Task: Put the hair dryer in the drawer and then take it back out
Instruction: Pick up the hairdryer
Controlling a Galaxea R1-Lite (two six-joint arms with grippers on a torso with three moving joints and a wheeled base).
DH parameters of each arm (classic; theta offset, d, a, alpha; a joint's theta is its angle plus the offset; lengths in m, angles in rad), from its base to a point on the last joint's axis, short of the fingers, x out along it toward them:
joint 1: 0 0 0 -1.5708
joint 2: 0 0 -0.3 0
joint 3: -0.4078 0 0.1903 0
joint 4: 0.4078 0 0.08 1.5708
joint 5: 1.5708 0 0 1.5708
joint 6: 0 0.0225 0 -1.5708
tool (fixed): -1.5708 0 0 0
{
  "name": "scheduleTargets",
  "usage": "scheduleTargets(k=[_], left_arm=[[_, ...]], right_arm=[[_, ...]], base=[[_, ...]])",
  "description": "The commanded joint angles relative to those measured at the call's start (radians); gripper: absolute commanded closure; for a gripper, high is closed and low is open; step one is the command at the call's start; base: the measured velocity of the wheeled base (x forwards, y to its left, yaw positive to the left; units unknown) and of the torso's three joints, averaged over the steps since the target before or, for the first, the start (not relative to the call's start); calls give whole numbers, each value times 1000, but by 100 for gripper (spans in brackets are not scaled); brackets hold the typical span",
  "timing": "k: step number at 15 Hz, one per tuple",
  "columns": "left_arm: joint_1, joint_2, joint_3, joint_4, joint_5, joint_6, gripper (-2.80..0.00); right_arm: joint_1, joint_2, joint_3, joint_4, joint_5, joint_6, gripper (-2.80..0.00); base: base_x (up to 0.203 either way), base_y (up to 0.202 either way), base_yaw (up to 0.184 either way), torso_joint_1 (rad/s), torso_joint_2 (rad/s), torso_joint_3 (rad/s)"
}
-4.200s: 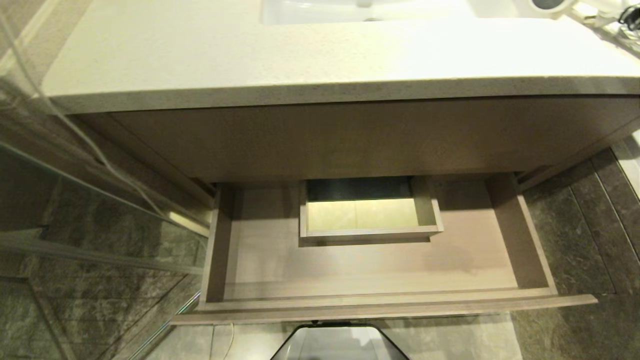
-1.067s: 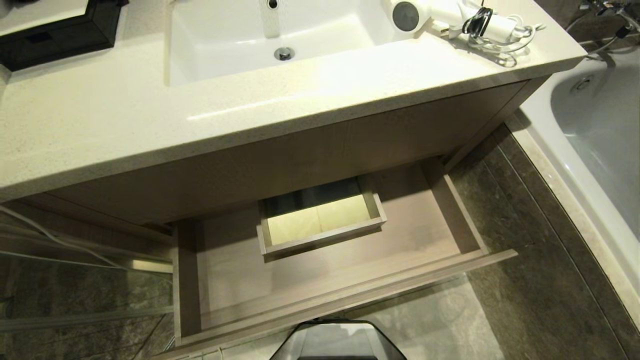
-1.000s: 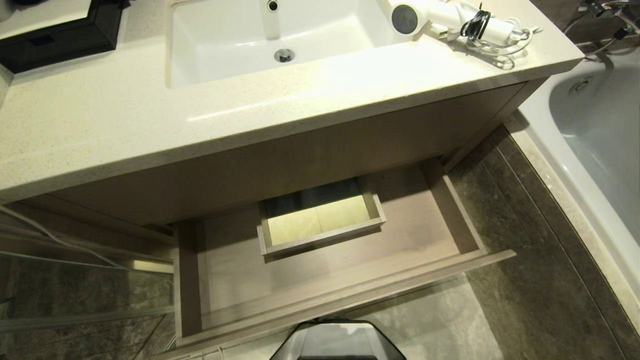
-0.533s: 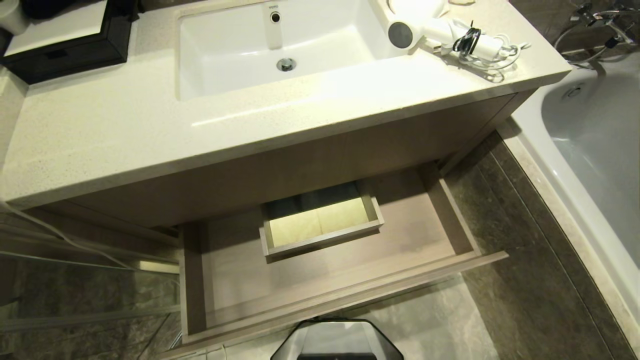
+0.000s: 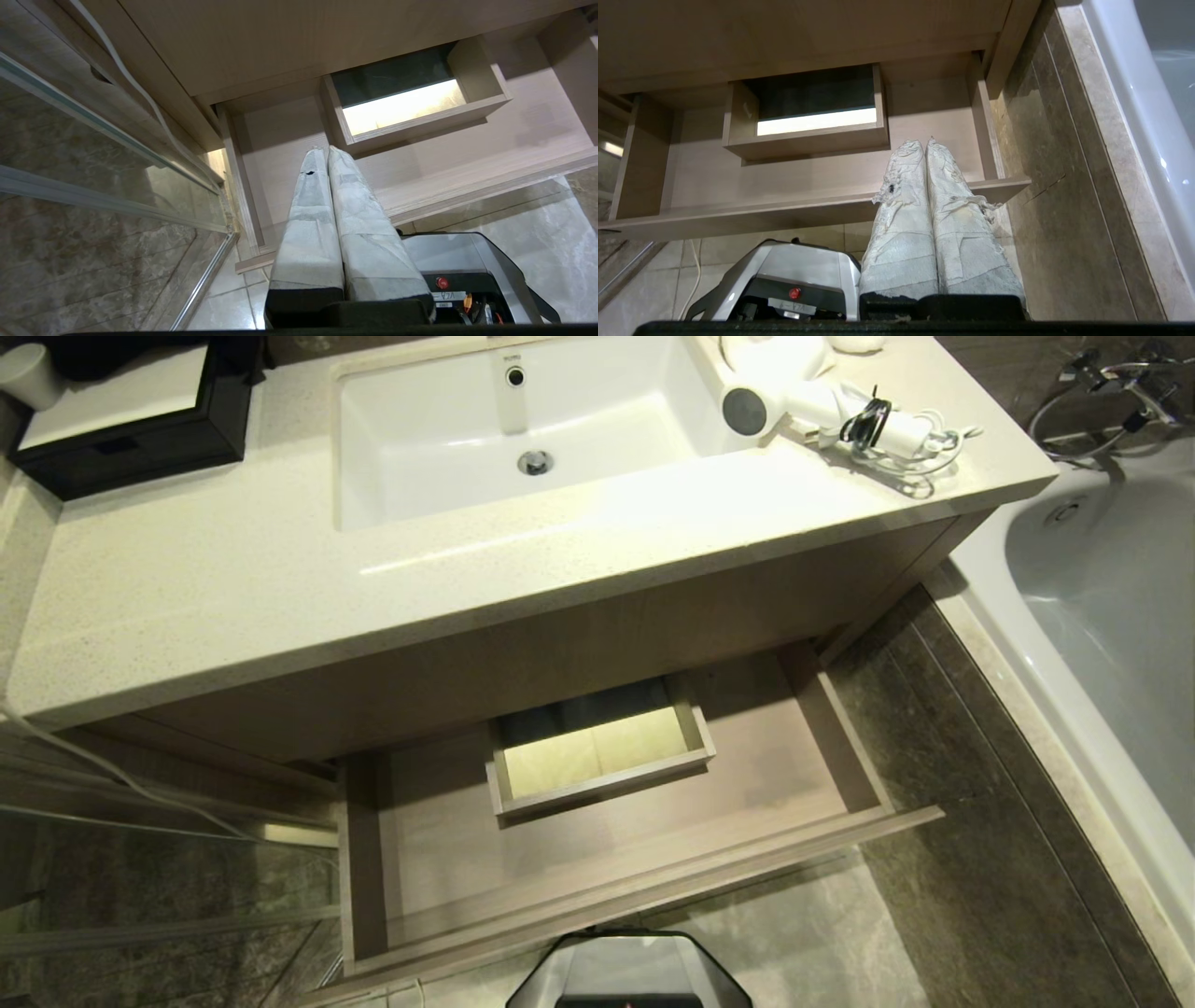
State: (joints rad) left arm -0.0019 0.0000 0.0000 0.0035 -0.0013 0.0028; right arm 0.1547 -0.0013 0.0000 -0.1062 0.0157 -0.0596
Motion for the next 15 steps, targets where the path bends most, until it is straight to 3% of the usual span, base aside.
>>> scheduleTargets(k=[1,15], left_arm=[[0,0,2,0,0,1,0],[0,0,2,0,0,0,0]], right_arm=[[0,-39,40,-3,1,-2,0],[0,-39,40,-1,0,-3,0]], base=[[0,0,0,80,7,71],[0,0,0,265,-45,214]])
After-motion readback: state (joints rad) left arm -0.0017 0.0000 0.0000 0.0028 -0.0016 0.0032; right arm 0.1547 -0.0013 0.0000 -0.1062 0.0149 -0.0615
